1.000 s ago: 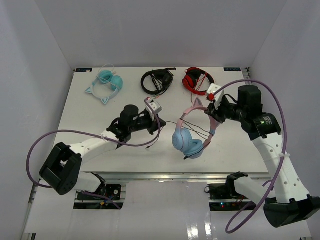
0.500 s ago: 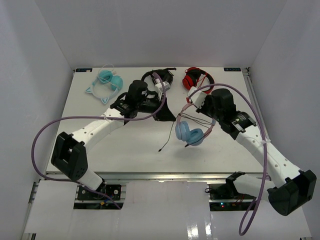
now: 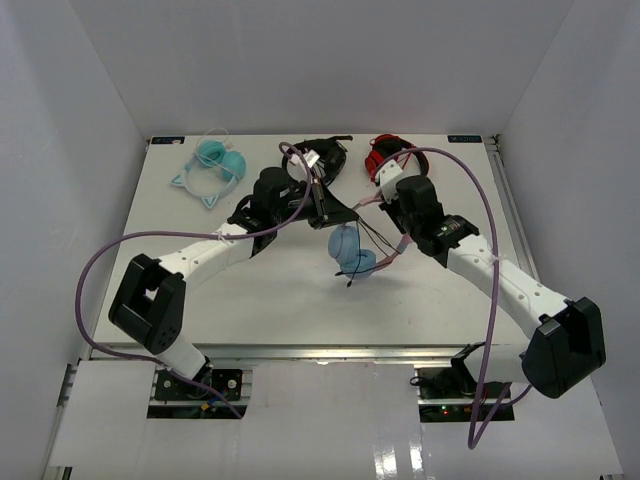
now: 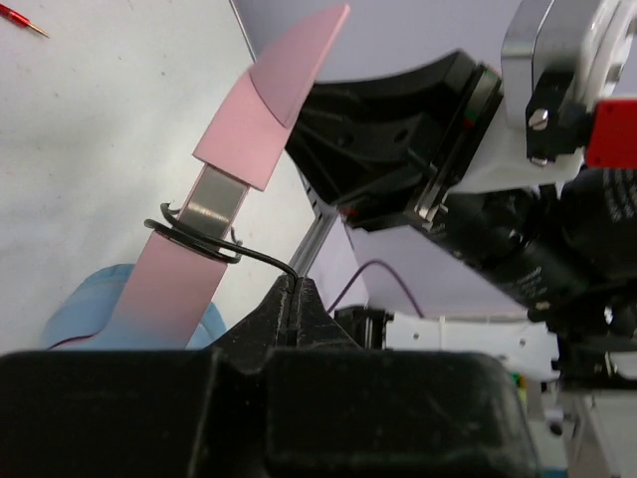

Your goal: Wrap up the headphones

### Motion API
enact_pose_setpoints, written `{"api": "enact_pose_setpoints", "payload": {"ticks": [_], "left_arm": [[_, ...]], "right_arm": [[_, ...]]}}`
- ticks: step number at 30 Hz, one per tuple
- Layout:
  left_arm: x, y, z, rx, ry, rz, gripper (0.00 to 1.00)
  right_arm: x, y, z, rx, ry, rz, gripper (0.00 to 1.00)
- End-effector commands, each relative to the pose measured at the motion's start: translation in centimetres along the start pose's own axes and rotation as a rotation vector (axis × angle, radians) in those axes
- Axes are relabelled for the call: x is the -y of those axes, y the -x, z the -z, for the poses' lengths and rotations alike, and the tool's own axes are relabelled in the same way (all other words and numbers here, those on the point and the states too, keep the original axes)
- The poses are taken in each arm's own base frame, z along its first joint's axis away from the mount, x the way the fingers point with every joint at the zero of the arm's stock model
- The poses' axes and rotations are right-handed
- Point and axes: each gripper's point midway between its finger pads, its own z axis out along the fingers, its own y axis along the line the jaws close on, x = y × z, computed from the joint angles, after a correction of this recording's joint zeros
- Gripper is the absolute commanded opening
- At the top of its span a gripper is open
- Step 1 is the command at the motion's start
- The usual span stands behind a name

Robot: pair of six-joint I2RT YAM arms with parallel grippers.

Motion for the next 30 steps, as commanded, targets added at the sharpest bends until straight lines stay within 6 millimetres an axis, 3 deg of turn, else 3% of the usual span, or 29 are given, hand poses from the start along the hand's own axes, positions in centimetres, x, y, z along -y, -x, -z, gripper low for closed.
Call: {"api": "enact_pose_setpoints", "payload": {"ticks": [1,4,7,11,14,20,22,26,29,30], "left_arm": [[3.0,1.9,-0.2,0.117,-0.079,0.113,0.00],[1.9,2.2,-1.2,0.115,-0.068,0.172,0.00],[-0.7,1.5,-2.7,0.076,0.011,0.194,0.00],[-5.0,1.6,-3.7,0.092,0.159,0.134,0.00],[-7.1,2.0,-4.5,0.094,0.224,0.077,0.00],[-11.5,2.5,-5.8,0.077,0.342,0.063,0.17],[-12.2,2.6,-5.9,0.065,0.358,0.055,0.32],[-12.3,2.9,-5.4,0.051,0.363,0.024,0.45],[-11.1,3.3,-4.9,0.029,0.358,-0.040,0.50],[-9.9,3.9,-4.8,0.025,0.336,-0.098,0.52]], "right_arm": [[1.7,3.8,0.0,0.127,-0.066,-0.260,0.08],[0.9,2.7,-1.0,0.098,-0.034,-0.329,0.08],[0.4,0.9,-2.5,0.047,-0.007,-0.406,0.08],[-1.0,-1.0,-4.5,-0.009,0.068,-0.517,0.08],[-2.1,-2.0,-6.1,-0.054,0.111,-0.566,0.08],[-4.3,-3.3,-9.0,-0.140,0.187,-0.614,0.08],[-4.9,-3.5,-9.7,-0.156,0.222,-0.629,0.08],[-6.1,-4.9,-11.1,-0.212,0.270,-0.649,0.08],[-6.4,-5.2,-11.7,-0.226,0.306,-0.652,0.21],[-6.6,-5.2,-11.7,-0.226,0.321,-0.651,0.27]]}}
